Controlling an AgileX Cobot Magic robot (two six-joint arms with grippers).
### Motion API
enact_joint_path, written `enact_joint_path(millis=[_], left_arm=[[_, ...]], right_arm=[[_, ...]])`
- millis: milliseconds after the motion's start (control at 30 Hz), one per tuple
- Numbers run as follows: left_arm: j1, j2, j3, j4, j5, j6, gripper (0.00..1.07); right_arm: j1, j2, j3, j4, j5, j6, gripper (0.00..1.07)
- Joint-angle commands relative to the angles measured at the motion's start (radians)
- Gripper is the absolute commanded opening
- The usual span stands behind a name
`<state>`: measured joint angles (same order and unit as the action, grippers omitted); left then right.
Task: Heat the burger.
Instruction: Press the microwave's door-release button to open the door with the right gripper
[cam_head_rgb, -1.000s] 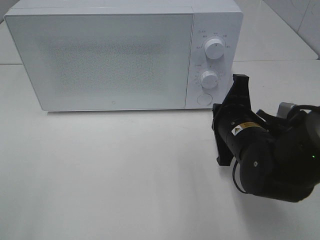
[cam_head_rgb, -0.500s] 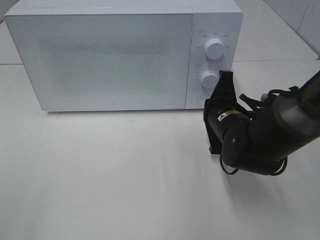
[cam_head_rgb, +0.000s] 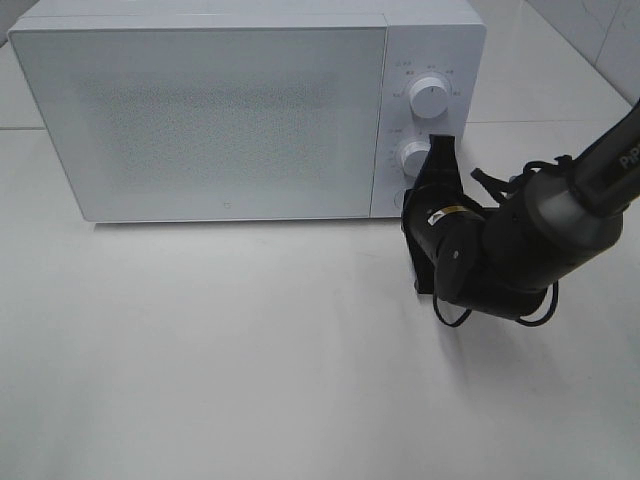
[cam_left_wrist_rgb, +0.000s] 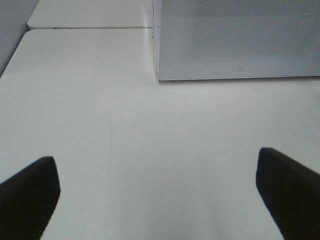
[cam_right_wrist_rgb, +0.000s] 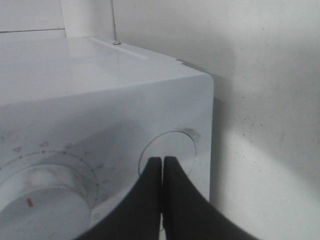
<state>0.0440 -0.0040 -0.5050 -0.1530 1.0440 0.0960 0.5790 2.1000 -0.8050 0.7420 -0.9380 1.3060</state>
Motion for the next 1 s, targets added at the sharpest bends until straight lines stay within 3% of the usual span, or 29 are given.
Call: enact_joint_path(millis=[33,1000], left_arm=[[0.004,-0.021,0.003,-0.005,-0.007,-0.004,1.0],[0.004,-0.021,0.003,-0.005,-0.007,-0.004,1.0]], right_arm=[[-0.006,0.022,-0.018,-0.01,0.01,-0.011,0.0],[-0.018,0.094,-0.196,0.031,-0.169,-0.083,0.0]])
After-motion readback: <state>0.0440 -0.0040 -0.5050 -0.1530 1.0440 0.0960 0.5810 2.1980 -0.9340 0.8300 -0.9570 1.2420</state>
